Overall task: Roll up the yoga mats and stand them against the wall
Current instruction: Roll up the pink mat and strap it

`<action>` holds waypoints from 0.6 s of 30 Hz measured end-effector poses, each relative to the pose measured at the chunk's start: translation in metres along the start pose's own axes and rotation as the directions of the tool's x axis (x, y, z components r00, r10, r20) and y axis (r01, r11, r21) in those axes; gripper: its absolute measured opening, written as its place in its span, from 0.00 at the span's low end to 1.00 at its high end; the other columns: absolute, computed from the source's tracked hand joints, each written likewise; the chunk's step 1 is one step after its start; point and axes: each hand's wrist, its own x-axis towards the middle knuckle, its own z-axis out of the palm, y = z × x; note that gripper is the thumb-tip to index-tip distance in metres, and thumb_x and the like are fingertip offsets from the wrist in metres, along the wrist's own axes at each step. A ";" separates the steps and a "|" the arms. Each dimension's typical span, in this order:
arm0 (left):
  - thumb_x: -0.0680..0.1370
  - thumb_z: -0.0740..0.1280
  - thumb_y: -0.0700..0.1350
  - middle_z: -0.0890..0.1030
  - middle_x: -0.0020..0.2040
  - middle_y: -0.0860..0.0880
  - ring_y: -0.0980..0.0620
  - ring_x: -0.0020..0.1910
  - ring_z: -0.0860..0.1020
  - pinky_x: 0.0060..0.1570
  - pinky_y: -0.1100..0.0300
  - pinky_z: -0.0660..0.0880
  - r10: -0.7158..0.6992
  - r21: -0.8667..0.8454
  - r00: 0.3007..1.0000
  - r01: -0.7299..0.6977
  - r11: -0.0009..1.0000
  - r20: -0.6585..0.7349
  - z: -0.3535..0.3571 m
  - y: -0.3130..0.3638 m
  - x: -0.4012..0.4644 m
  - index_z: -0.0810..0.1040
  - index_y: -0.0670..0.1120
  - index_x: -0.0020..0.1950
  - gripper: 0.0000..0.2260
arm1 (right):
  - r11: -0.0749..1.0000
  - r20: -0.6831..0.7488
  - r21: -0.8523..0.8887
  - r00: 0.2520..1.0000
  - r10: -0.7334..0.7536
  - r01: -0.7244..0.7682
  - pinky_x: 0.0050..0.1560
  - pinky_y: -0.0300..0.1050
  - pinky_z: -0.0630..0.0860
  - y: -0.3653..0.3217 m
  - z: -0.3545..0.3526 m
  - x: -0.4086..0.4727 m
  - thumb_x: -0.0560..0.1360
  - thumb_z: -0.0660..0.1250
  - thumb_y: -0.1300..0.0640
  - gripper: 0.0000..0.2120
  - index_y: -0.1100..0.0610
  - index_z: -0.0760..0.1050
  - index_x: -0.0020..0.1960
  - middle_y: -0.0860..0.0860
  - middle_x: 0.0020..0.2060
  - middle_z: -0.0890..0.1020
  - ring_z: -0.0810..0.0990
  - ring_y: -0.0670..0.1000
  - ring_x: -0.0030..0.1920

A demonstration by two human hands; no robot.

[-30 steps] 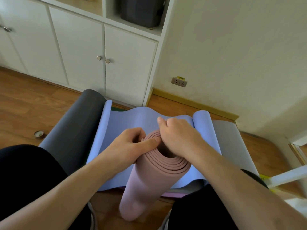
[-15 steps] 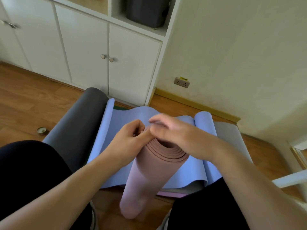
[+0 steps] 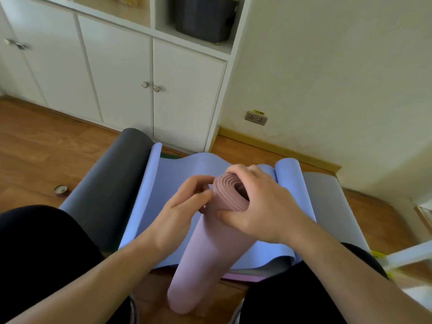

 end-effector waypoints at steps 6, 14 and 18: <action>0.69 0.80 0.53 0.47 0.78 0.67 0.66 0.78 0.54 0.71 0.68 0.66 0.067 0.477 0.978 -0.156 0.865 0.198 0.049 -0.017 -0.007 0.37 0.62 0.82 0.59 | 0.972 -0.078 0.221 0.992 0.097 -0.078 0.63 0.51 0.78 0.032 -0.010 -0.003 0.62 0.74 0.31 0.31 0.34 0.72 0.63 0.35 0.57 0.75 0.79 0.41 0.59; 0.57 0.85 0.59 0.69 0.66 0.64 0.64 0.62 0.72 0.56 0.67 0.75 0.267 0.547 0.963 -0.206 0.812 -0.034 0.134 0.017 0.049 0.55 0.60 0.78 0.57 | 0.879 -0.144 0.436 0.949 0.279 -0.192 0.58 0.49 0.80 0.078 -0.052 -0.016 0.61 0.75 0.33 0.30 0.37 0.75 0.61 0.36 0.53 0.82 0.81 0.38 0.54; 0.59 0.84 0.60 0.71 0.61 0.61 0.58 0.55 0.75 0.43 0.66 0.71 0.296 0.651 0.949 -0.293 0.700 0.109 0.184 0.043 0.085 0.58 0.57 0.73 0.50 | 0.757 -0.179 0.616 0.897 0.404 -0.218 0.60 0.49 0.79 0.131 -0.085 -0.039 0.65 0.75 0.30 0.27 0.41 0.80 0.59 0.40 0.54 0.85 0.83 0.43 0.55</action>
